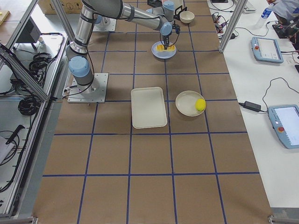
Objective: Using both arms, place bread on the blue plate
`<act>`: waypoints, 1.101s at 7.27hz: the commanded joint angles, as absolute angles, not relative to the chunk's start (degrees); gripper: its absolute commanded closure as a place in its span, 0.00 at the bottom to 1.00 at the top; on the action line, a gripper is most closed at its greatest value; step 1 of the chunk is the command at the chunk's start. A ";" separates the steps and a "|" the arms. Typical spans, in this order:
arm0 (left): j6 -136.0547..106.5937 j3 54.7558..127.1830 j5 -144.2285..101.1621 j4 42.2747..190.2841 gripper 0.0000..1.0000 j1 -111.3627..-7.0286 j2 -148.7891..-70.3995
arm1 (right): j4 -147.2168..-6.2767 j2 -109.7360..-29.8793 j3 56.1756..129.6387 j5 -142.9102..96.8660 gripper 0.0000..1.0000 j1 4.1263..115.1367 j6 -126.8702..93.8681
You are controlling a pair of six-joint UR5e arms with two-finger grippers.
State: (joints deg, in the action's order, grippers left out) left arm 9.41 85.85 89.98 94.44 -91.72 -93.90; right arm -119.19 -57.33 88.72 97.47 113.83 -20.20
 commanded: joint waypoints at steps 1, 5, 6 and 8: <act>9.32 85.87 89.82 94.39 0.00 -91.76 -93.96 | -119.44 -57.22 88.86 96.50 0.00 113.82 -20.21; 7.92 85.78 89.74 94.39 0.00 -91.76 -93.96 | -119.44 -57.57 88.77 96.50 0.00 113.73 -20.21; 5.91 86.04 90.00 94.39 0.00 -91.67 -93.61 | -119.36 -58.61 88.25 96.50 0.00 113.12 -19.95; 0.29 86.39 90.09 94.31 0.00 -91.76 -93.43 | -117.43 -63.34 85.97 97.03 0.00 111.45 -17.85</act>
